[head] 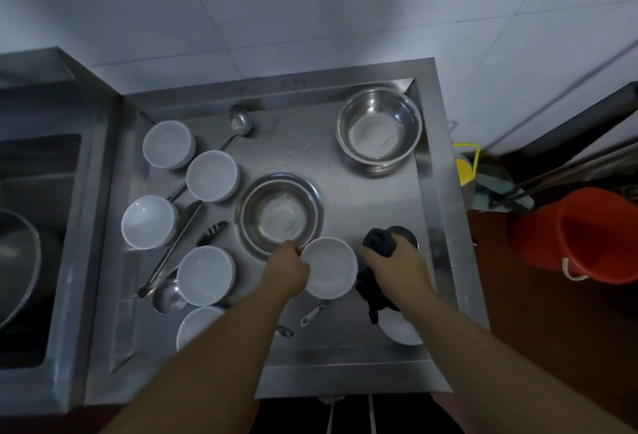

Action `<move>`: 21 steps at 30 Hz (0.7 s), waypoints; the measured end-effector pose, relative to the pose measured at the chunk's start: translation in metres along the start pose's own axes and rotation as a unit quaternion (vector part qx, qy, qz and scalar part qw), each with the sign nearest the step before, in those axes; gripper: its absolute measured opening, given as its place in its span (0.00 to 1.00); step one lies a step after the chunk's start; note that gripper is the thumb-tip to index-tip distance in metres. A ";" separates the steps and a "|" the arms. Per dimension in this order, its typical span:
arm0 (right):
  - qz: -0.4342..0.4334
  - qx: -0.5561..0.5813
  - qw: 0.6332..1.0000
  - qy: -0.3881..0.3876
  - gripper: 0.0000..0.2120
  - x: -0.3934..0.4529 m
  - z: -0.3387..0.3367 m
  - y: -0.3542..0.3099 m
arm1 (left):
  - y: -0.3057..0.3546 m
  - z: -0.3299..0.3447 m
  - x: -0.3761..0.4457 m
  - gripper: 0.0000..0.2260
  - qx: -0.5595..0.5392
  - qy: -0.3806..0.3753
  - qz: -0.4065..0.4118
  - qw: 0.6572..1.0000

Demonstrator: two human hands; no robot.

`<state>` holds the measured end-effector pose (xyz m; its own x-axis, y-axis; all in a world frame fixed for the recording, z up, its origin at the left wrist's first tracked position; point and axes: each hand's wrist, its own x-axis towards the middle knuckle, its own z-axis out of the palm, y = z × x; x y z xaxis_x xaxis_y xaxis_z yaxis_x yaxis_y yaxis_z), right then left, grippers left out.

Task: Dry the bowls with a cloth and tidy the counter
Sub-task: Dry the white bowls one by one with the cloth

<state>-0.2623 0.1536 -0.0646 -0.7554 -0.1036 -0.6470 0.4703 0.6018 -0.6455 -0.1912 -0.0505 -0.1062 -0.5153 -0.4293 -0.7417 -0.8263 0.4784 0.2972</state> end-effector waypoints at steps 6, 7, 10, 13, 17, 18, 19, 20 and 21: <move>0.004 0.041 0.999 0.020 0.14 -0.020 0.011 -0.008 | -0.016 -0.015 -0.018 0.19 -0.159 -0.030 -0.029 0.986; 0.006 0.052 0.998 0.020 0.17 -0.025 0.015 -0.013 | -0.022 -0.020 -0.021 0.23 -0.217 -0.031 -0.055 0.974; 0.005 0.083 0.996 0.011 0.23 -0.044 0.028 -0.029 | -0.036 -0.038 -0.031 0.17 -0.399 -0.031 -0.107 0.910; 0.018 0.139 0.990 0.023 0.24 -0.067 0.042 -0.051 | -0.049 -0.062 -0.042 0.12 -0.467 -0.029 -0.085 0.880; 0.003 0.201 0.980 0.004 0.20 -0.105 0.056 -0.092 | -0.058 -0.103 -0.070 0.07 -0.524 -0.043 -0.030 0.850; -0.015 0.212 0.977 -0.003 0.19 -0.115 0.059 -0.104 | -0.060 -0.114 -0.079 0.08 -0.538 -0.052 -0.019 0.841; -0.038 0.224 0.974 -0.011 0.18 -0.125 0.062 -0.116 | -0.061 -0.125 -0.087 0.08 -0.552 -0.061 -0.007 0.832; -0.068 0.229 0.971 -0.019 0.17 -0.135 0.065 -0.129 | -0.062 -0.136 -0.097 0.09 -0.563 -0.072 0.009 0.823; -0.109 0.220 0.969 -0.023 0.16 -0.145 0.067 -0.141 | -0.064 -0.147 -0.109 0.10 -0.572 -0.083 0.029 0.815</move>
<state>-0.1880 0.0312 0.0930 -0.8420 -0.2315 -0.4872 0.4588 0.1678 -0.8726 -0.1161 -0.1474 0.0441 -0.6019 -0.2759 -0.7494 -0.5219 -0.5744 0.6307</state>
